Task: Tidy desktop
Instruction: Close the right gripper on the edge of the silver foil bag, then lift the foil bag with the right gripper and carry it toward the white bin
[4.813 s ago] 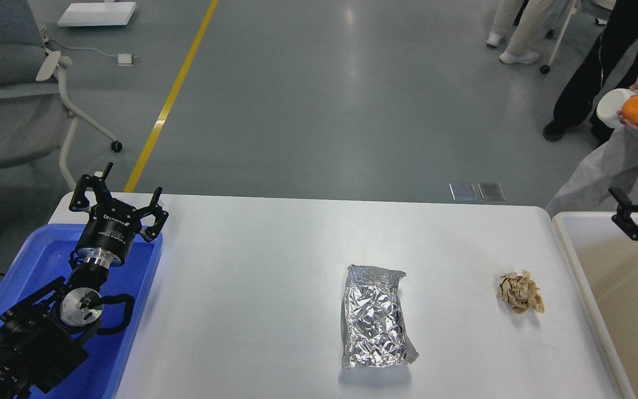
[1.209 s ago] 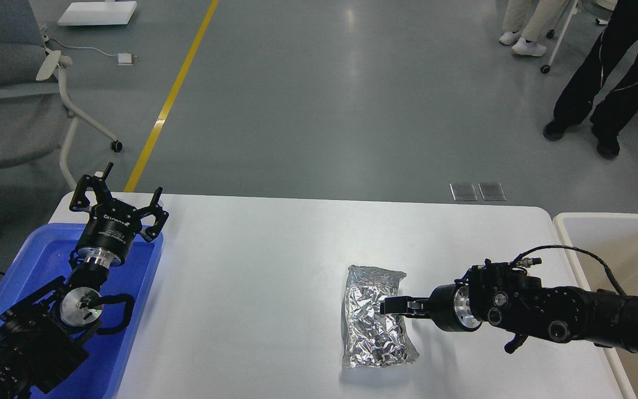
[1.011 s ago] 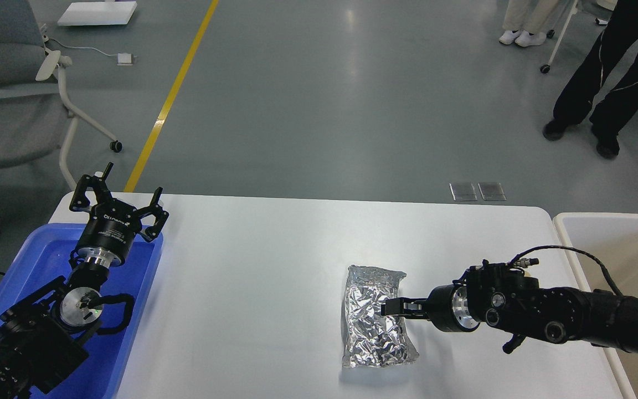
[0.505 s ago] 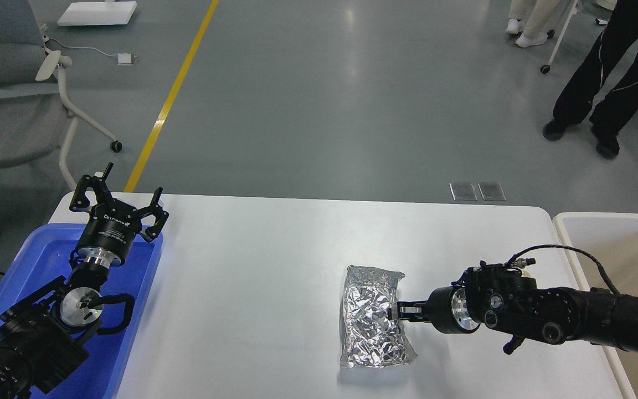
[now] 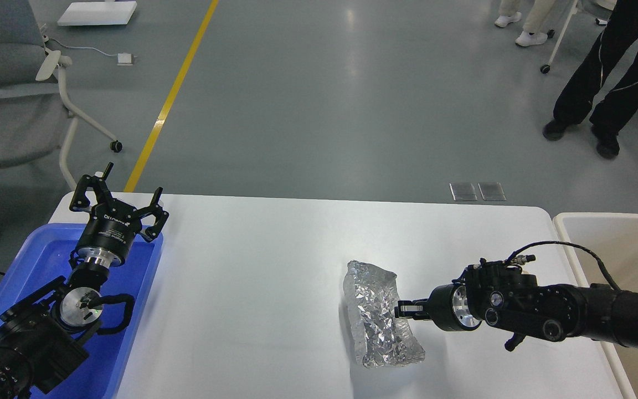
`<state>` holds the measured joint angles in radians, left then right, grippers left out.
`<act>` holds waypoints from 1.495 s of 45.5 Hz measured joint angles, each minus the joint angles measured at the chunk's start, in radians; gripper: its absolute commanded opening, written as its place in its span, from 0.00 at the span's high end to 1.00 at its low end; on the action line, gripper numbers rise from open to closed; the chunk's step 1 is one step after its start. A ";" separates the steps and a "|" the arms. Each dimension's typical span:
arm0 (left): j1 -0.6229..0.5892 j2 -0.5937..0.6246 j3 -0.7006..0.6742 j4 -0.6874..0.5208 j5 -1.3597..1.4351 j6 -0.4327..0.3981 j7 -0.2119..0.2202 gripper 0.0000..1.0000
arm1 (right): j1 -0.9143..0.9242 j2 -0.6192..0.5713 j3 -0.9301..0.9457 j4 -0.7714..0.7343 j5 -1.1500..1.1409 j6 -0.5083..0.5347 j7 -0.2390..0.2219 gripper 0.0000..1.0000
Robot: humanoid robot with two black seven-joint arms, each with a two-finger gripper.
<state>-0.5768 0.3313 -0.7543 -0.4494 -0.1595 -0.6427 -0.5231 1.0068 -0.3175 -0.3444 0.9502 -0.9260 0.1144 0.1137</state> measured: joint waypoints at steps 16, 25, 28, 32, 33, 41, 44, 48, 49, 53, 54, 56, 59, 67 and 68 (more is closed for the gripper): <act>0.000 0.000 0.000 0.000 0.000 0.000 0.000 0.00 | 0.025 -0.034 0.009 0.006 0.005 0.000 0.000 1.00; 0.000 0.000 0.000 0.000 0.000 0.000 0.000 0.00 | 0.073 -0.113 0.056 0.061 0.014 0.010 0.001 1.00; 0.000 0.000 0.000 0.000 0.000 0.000 0.000 0.00 | 0.097 -0.148 0.072 0.087 0.017 0.020 0.000 1.00; 0.000 0.000 0.000 0.000 0.000 0.000 0.000 0.00 | 0.135 -0.202 0.097 0.122 0.033 0.047 -0.001 1.00; 0.000 0.000 0.000 0.000 0.000 0.000 0.000 0.00 | 0.142 -0.213 0.102 0.129 0.038 0.055 -0.001 1.00; 0.000 0.000 0.000 0.000 0.000 0.000 0.000 0.00 | 0.215 -0.324 0.164 0.173 0.092 0.152 -0.004 1.00; 0.000 0.000 0.000 0.000 0.000 0.000 0.000 0.00 | 0.243 -0.366 0.191 0.182 0.107 0.198 -0.005 1.00; 0.000 0.000 0.000 0.000 0.000 0.000 0.000 0.00 | 0.277 -0.421 0.231 0.192 0.124 0.271 -0.006 1.00; 0.000 0.000 0.000 0.000 0.000 0.000 0.000 0.00 | 0.284 -0.431 0.239 0.194 0.127 0.284 -0.007 1.00; 0.000 0.000 0.000 0.000 0.000 0.000 0.000 0.00 | 0.315 -0.476 0.272 0.198 0.148 0.340 -0.008 1.00; 0.000 0.000 0.000 0.000 0.000 0.000 0.000 0.00 | 0.323 -0.485 0.277 0.199 0.152 0.350 -0.008 1.00; 0.000 0.000 0.000 0.000 0.000 0.000 0.000 0.00 | 0.343 -0.507 0.288 0.201 0.165 0.376 -0.009 1.00; 0.000 0.000 0.000 0.000 0.000 0.000 0.000 0.00 | 0.371 -0.535 0.299 0.203 0.182 0.408 -0.010 1.00; 0.000 0.000 0.000 0.000 0.000 0.000 0.000 0.00 | 0.445 -0.604 0.316 0.205 0.223 0.480 -0.012 1.00; 0.000 0.000 0.000 0.000 0.000 0.000 0.000 0.00 | 0.453 -0.613 0.317 0.205 0.228 0.488 -0.013 1.00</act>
<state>-0.5767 0.3313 -0.7542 -0.4495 -0.1595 -0.6427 -0.5231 1.4602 -0.9303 -0.0270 1.1555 -0.6985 0.6021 0.1010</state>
